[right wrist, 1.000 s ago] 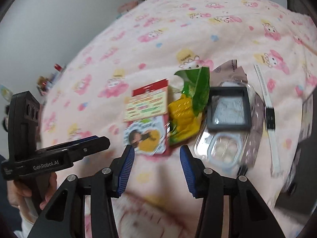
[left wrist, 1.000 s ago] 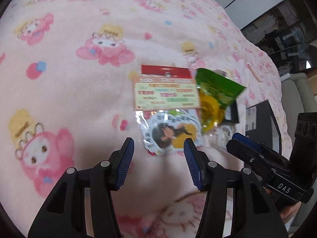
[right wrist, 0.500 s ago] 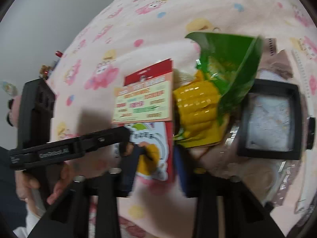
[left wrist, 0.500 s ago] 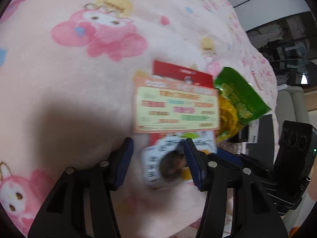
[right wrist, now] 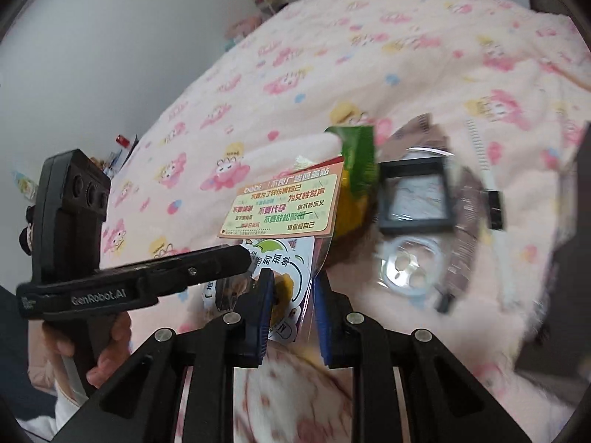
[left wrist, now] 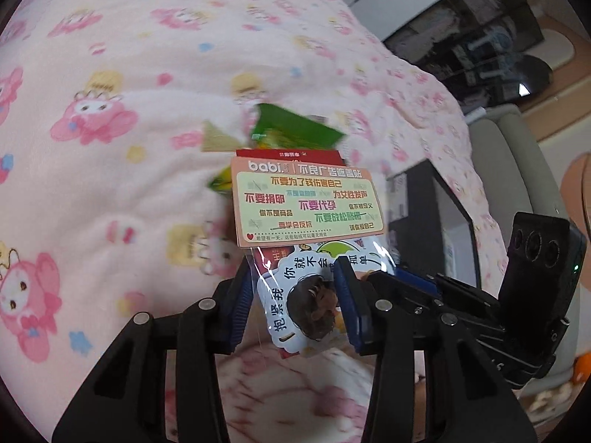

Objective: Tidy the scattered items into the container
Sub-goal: 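Grasp the babi card pack with the right gripper and lift, then lower the babi card pack into the black box with the right gripper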

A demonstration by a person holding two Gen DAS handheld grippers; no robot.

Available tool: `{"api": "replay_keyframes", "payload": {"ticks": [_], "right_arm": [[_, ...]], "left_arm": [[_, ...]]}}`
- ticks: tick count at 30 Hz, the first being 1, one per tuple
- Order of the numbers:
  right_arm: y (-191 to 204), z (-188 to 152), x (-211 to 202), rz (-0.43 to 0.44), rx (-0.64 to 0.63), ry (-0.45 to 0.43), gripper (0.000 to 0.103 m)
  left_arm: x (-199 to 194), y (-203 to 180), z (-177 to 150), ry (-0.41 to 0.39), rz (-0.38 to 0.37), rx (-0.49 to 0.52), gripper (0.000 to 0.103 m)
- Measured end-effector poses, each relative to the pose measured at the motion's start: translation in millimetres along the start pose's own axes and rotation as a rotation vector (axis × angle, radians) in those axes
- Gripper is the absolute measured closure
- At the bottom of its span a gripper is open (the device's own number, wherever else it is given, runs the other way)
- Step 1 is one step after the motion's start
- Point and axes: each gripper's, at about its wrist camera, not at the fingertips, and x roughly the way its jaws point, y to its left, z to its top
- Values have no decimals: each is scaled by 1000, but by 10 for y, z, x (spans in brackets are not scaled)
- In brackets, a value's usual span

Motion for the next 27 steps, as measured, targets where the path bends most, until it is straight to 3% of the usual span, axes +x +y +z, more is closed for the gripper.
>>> {"api": "replay_keyframes", "payload": {"ticks": [5, 11, 15, 21, 27], "right_arm": [[-182, -396, -535, -20, 63, -68, 85], [-634, -946, -1259, -112, 161, -132, 85], [-896, -1115, -1651, -187, 192, -197, 85], [-1412, -1002, -2140, -255, 194, -270, 84], [-2271, -692, -2389, -368, 222, -253, 84]], "left_arm": [[-48, -628, -272, 20, -25, 125, 60], [225, -1405, -641, 99, -78, 275, 60], [480, -1924, -754, 140, -97, 346, 60], [844, -2719, -600, 131, -99, 433, 60], [1541, -3443, -348, 155, -135, 471, 60]]}}
